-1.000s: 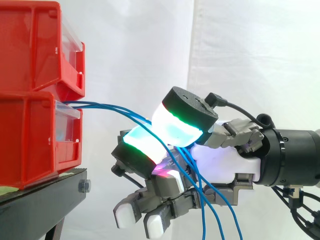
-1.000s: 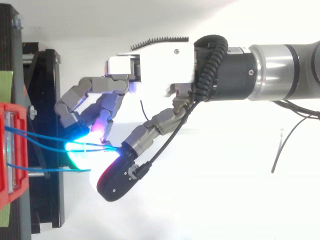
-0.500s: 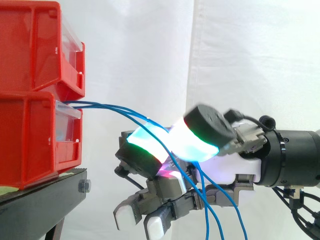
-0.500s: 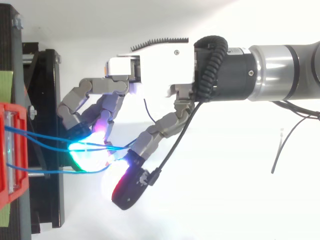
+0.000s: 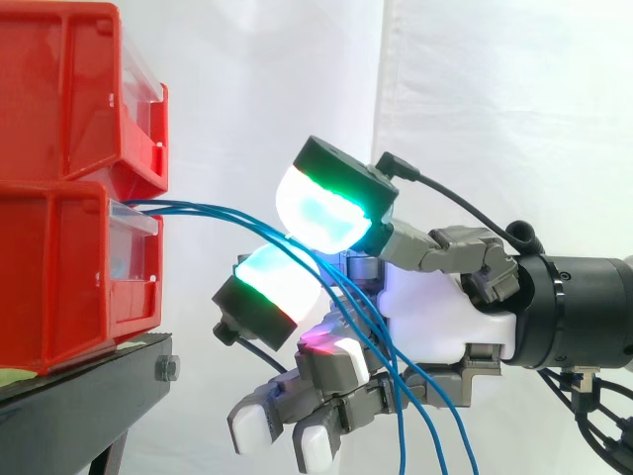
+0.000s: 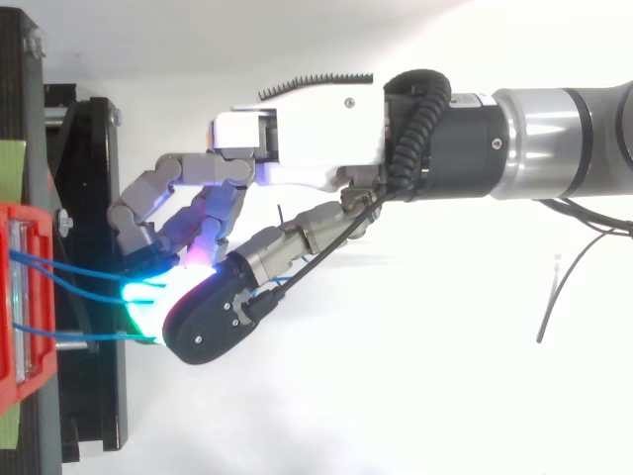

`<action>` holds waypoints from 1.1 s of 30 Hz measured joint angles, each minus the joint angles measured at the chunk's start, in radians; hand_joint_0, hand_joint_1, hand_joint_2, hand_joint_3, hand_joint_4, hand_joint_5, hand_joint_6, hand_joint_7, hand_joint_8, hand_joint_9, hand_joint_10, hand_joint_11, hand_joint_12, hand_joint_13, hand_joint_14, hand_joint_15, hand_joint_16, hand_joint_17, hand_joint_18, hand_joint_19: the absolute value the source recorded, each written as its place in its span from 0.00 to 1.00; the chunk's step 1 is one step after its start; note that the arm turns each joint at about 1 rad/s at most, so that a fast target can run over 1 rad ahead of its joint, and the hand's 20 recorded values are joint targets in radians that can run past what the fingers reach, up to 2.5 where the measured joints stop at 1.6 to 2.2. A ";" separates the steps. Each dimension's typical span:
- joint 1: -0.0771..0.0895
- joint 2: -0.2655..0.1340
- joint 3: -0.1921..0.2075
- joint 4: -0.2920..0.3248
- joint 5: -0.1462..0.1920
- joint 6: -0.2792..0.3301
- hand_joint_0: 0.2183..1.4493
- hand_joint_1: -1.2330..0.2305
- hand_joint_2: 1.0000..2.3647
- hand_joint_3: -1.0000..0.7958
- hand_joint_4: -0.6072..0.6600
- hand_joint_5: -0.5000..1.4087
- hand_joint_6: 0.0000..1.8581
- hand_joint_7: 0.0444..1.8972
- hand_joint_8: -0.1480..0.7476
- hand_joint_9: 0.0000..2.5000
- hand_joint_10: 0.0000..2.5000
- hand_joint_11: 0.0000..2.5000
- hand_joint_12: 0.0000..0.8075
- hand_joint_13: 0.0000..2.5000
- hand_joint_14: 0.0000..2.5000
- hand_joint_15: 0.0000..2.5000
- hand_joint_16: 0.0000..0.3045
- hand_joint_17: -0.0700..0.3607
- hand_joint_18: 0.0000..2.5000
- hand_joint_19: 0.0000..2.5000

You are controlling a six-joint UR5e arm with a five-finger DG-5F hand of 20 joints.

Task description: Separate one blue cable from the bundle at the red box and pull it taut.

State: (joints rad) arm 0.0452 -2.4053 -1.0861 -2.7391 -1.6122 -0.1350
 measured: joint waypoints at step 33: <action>-0.003 0.001 0.005 -0.011 -0.017 -0.047 0.21 0.26 0.00 0.28 0.53 0.20 0.48 0.64 0.54 0.47 0.01 0.43 0.47 0.28 0.01 0.20 0.17 0.44 0.29 0.27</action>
State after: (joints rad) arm 0.0424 -2.4038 -1.0814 -2.7499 -1.6290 -0.1823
